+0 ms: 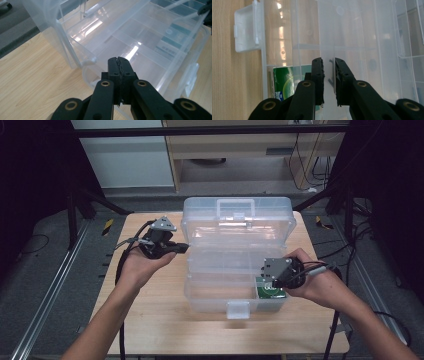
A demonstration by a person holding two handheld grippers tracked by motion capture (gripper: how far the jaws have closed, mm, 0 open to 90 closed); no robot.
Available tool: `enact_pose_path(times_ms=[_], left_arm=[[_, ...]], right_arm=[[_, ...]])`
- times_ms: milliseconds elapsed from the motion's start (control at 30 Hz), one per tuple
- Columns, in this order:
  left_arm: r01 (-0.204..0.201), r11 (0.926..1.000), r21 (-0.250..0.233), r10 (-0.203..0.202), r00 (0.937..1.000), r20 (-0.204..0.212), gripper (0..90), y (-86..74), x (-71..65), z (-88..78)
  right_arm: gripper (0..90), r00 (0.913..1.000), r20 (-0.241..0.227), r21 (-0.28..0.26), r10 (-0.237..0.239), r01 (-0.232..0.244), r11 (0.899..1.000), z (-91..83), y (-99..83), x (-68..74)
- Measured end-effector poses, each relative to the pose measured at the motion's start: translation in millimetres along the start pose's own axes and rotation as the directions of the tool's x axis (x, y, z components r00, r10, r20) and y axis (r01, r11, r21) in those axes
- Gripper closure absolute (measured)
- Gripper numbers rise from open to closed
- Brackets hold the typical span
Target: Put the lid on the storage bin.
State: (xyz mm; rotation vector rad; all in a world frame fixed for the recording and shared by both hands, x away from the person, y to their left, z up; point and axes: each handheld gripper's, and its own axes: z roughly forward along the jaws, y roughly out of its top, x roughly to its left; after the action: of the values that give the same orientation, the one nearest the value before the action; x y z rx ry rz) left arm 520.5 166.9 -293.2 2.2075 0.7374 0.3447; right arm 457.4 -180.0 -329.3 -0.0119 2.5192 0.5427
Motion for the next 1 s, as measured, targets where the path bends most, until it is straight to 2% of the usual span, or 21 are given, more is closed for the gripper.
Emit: enact_pose_path(times_ms=[133,367,533,1000], left_arm=[[0.024,0.9997,0.001,-0.024,0.9997,-0.001,89.7,2.6,5.8,3.1],[0.093,0.9955,-0.021,-0.093,0.9956,0.011,89.8,-0.4,17.4,1.9],[0.082,0.9966,-0.007,-0.082,0.9966,0.006,89.8,-2.3,16.1,3.3],[0.086,0.9959,-0.028,-0.086,0.9963,-0.002,89.8,-1.8,14.7,-1.1]], right_arm=[[79.1,1.0,0.007,0.005,0.0,-0.001,1.0,-0.1,0.4,0.7],[78.3,1.0,0.009,0.007,-0.004,0.004,1.0,-0.4,0.0,1.9],[78.1,1.0,0.006,0.011,-0.005,0.005,1.0,-0.1,0.2,2.6],[79.1,0.9999,-0.006,0.013,-0.014,0.015,1.0,0.7,-1.1,8.9]])
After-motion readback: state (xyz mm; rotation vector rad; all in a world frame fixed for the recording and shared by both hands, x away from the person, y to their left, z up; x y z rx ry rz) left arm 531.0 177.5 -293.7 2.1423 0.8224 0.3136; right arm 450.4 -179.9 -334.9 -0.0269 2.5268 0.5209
